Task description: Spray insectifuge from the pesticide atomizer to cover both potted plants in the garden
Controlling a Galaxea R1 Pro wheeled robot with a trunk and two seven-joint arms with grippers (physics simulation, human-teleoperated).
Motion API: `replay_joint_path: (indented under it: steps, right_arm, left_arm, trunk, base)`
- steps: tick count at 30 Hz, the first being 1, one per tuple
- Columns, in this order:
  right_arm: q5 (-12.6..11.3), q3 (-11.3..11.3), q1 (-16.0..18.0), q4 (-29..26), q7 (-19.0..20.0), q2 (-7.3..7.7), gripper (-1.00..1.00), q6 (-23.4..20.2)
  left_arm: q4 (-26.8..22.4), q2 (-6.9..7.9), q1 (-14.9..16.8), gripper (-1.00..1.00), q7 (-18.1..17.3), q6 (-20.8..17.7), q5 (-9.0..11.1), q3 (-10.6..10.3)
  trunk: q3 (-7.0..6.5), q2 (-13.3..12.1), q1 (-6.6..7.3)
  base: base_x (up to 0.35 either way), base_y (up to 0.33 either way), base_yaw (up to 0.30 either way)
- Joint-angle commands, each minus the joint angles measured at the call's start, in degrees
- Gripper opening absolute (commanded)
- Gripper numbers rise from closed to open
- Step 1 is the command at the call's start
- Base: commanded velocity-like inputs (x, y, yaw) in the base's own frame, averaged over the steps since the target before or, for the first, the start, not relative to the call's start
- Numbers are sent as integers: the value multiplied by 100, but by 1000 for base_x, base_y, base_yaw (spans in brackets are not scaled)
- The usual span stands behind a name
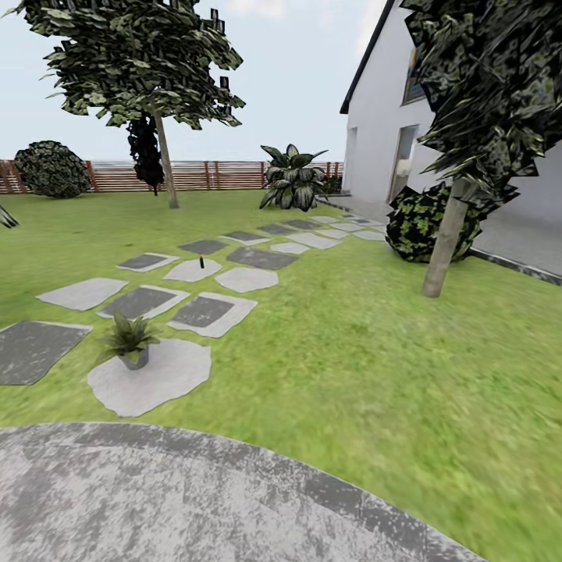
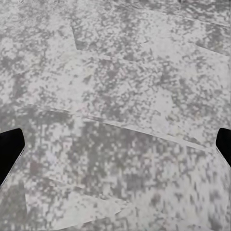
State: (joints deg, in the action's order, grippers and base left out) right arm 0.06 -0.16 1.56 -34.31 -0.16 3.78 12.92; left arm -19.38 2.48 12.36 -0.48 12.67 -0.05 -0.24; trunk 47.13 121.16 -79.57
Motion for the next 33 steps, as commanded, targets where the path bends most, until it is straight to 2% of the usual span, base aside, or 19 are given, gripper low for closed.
replay_joint_path:
  steps: [1, 33]
  right_arm:
    - [-3, -1, 3, 3, -2, 0, 100, 17]
    - [-5, -1, 3, 12, -2, 0, 100, 17]
  left_arm:
    - [4, -1, 3, 100, -5, 18, -4, -2]
    - [4, -8, 3, 100, -5, 19, -21, -11]
  trunk:
    - [5, 2, -3]
    - [-3, 2, -3]
  base:
    - [340, 0, 0]
    - [340, 0, 31]
